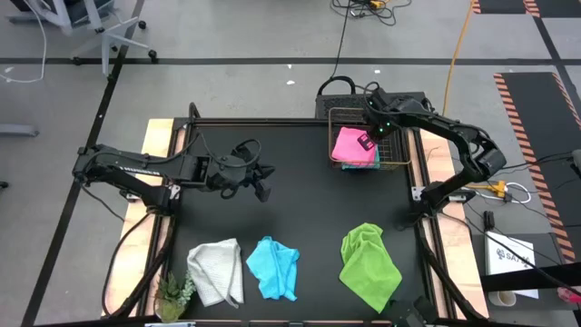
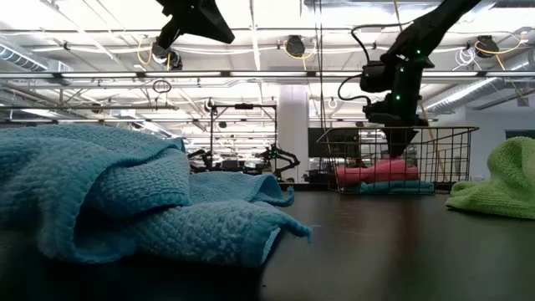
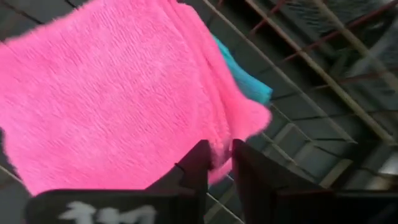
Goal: Fold microfiber towels
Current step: Put the folded pink towel into the gold wire basket, then fold the gray towel
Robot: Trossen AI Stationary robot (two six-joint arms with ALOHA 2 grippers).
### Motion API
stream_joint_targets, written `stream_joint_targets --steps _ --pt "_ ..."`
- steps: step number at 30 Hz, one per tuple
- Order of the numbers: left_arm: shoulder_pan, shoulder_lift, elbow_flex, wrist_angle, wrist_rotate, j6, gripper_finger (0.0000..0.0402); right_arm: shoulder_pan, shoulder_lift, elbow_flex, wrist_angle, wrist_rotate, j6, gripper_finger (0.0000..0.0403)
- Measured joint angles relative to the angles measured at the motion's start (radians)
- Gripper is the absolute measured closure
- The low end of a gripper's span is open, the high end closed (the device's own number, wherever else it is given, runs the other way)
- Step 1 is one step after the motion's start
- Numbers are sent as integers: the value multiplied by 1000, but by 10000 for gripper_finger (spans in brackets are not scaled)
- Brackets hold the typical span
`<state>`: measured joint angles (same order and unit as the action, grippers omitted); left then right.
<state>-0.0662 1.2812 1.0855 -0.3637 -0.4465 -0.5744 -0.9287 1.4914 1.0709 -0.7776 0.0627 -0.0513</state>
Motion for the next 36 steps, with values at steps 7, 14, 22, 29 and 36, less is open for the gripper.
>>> stream_joint_targets --steps 7,14,22,29,36 --pt "0 0 0 0 0 -7 380 104 0 132 -159 76 -142 283" --pt "6 0 0 -8 -12 -7 380 166 -1 190 -215 -100 -193 276" --pt "27 0 0 -37 1 -10 380 202 -1 177 -303 -108 -256 275" --pt "34 0 0 -114 0 -54 380 268 -24 177 -262 -170 -162 275" --pt "19 15 0 -283 -1 -200 380 396 -59 177 -213 -169 -56 275"
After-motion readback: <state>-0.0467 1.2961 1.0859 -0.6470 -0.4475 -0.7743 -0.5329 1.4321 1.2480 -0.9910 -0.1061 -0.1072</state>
